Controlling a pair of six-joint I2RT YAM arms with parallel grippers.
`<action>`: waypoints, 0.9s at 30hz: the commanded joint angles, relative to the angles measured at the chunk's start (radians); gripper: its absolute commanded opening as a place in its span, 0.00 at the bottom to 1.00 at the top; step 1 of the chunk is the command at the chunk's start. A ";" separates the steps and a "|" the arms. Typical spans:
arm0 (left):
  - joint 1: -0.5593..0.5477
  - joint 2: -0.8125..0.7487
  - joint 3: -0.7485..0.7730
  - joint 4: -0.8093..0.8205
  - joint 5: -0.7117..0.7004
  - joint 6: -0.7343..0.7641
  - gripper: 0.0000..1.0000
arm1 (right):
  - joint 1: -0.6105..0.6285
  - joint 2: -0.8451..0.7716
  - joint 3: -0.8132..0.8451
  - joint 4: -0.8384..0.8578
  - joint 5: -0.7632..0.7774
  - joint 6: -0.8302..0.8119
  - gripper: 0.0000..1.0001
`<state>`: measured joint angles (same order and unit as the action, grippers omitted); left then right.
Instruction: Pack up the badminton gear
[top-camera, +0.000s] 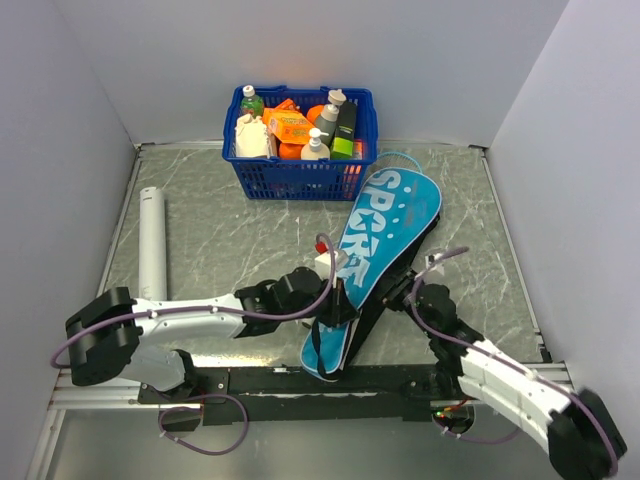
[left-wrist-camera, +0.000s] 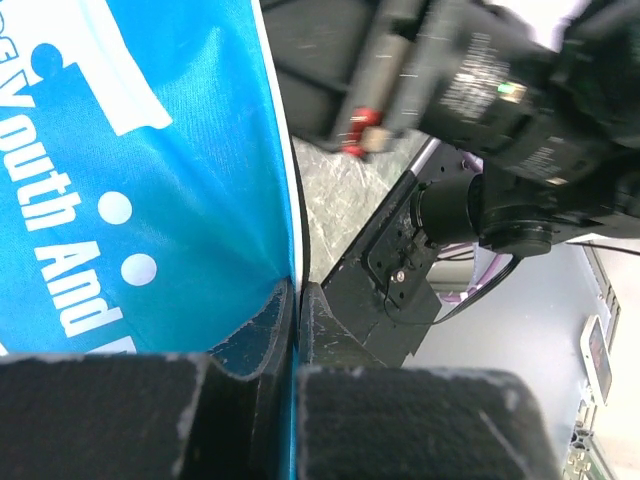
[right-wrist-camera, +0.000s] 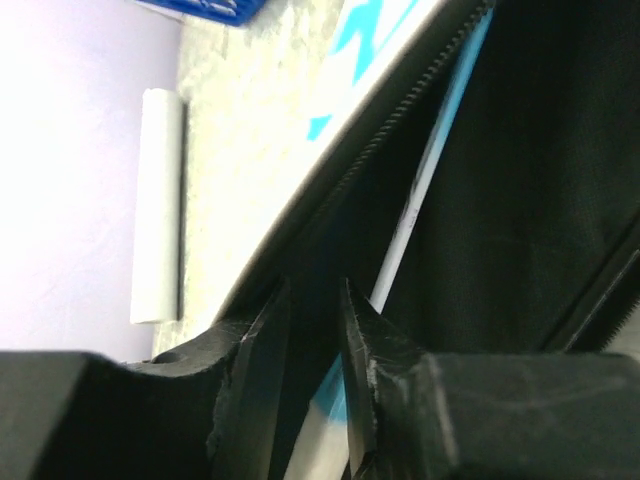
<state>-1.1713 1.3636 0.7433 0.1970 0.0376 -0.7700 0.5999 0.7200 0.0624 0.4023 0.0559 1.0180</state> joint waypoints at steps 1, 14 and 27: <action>0.015 -0.046 0.007 0.058 0.033 0.006 0.01 | 0.009 -0.233 0.094 -0.290 0.099 -0.090 0.36; 0.032 -0.060 0.021 0.053 0.022 0.028 0.01 | 0.009 -0.291 0.152 -0.661 -0.033 -0.049 0.27; 0.038 -0.081 0.005 0.056 0.018 0.026 0.01 | 0.012 -0.172 0.065 -0.422 -0.258 0.013 0.38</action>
<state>-1.1374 1.3209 0.7395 0.1947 0.0509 -0.7460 0.6044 0.5591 0.1390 -0.1356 -0.1520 0.9886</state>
